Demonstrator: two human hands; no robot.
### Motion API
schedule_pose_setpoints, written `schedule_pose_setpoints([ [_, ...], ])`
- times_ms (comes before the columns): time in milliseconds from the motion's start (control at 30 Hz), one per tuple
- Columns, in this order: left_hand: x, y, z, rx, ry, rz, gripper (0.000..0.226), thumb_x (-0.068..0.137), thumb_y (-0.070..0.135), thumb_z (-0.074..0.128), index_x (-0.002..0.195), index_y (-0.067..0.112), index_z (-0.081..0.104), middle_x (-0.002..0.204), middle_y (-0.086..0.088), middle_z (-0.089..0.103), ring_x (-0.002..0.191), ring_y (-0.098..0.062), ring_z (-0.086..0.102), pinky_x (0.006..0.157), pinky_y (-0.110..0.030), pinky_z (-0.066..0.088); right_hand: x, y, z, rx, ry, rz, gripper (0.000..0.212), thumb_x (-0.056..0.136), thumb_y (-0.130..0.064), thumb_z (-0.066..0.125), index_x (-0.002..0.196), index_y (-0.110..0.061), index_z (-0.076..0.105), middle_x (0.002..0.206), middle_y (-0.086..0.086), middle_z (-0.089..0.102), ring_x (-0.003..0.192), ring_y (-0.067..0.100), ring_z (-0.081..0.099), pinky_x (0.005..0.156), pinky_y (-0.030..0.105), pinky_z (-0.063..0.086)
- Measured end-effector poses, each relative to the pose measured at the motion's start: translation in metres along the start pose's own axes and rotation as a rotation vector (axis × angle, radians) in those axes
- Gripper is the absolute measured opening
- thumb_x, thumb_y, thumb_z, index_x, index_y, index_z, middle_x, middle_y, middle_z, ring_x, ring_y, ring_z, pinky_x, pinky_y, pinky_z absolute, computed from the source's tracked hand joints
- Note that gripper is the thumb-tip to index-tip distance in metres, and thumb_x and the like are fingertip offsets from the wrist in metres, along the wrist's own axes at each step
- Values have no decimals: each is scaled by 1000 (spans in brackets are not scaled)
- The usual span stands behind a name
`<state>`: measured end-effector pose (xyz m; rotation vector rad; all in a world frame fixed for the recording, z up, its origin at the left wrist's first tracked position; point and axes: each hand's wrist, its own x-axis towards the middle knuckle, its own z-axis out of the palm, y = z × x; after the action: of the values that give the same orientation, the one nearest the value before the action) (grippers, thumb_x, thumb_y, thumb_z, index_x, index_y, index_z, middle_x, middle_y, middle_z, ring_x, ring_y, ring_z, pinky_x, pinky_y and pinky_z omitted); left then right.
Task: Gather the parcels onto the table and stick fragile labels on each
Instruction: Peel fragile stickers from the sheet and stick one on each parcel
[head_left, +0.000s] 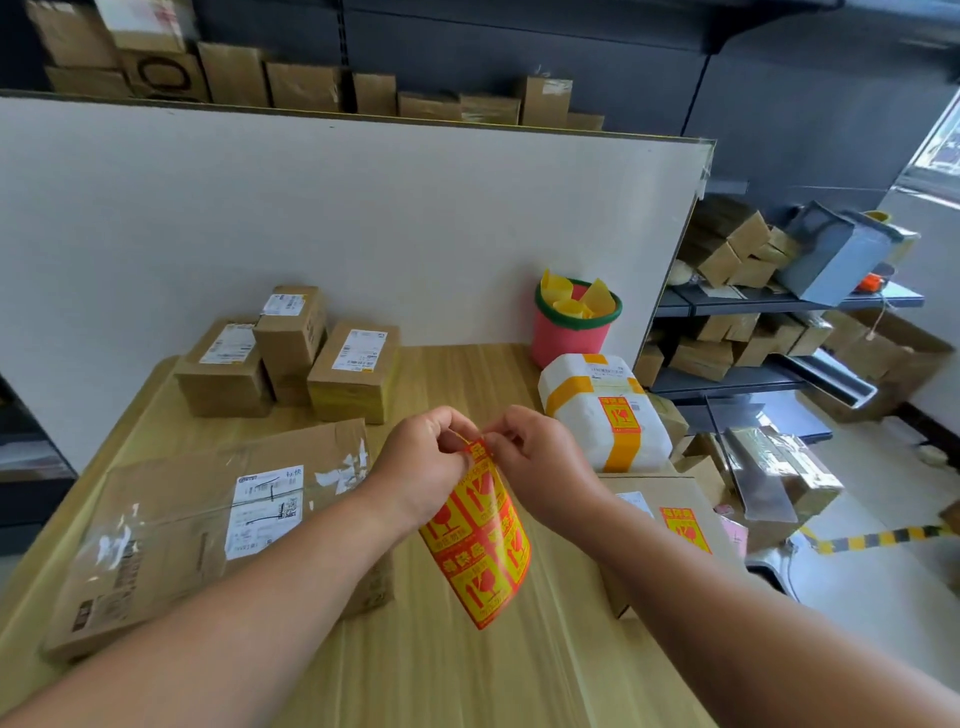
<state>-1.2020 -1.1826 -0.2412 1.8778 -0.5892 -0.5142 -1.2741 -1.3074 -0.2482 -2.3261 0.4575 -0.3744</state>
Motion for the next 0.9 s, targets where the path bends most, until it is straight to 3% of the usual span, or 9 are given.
schedule_pose_setpoints([
  [233,20,-9,24,-22,54,-128,23,85,-3,55,80,19,60,78,-4,61,73,-21,58,65,-30,47,11,27,-15,136,50,166,14,95,-18,52,84,-17,60,77,-3,61,71,10,54,56,22,41],
  [333,27,-19,36,-35,93,-249,17,85,-3,51,88,11,60,78,-6,61,69,-21,57,58,-27,44,17,42,-23,203,74,270,14,94,-15,51,89,-10,64,83,5,66,76,16,58,61,27,45],
  [500,37,-44,58,-122,163,-494,17,89,-2,47,90,12,56,80,-10,60,67,-23,56,51,-24,43,24,69,-31,275,123,355,16,92,-11,48,82,-12,61,74,4,62,66,17,53,57,30,45],
  [633,46,-76,72,-74,266,-623,16,90,0,48,96,5,61,86,-16,62,70,-27,56,58,-29,47,26,86,-33,294,162,396,18,92,-12,46,79,-15,58,77,8,65,72,20,57,65,40,51],
  [800,47,-88,79,77,264,-641,22,86,8,60,108,6,59,105,-16,63,89,-29,58,74,-31,44,26,95,-29,264,132,391,19,91,-12,46,78,-17,59,65,1,63,66,21,59,64,40,52],
  [900,39,-73,79,291,244,-466,36,83,19,65,117,16,55,113,-3,59,98,-25,58,75,-30,45,28,93,-20,238,89,392,16,90,-13,49,79,-17,60,73,8,68,74,28,65,70,42,55],
])
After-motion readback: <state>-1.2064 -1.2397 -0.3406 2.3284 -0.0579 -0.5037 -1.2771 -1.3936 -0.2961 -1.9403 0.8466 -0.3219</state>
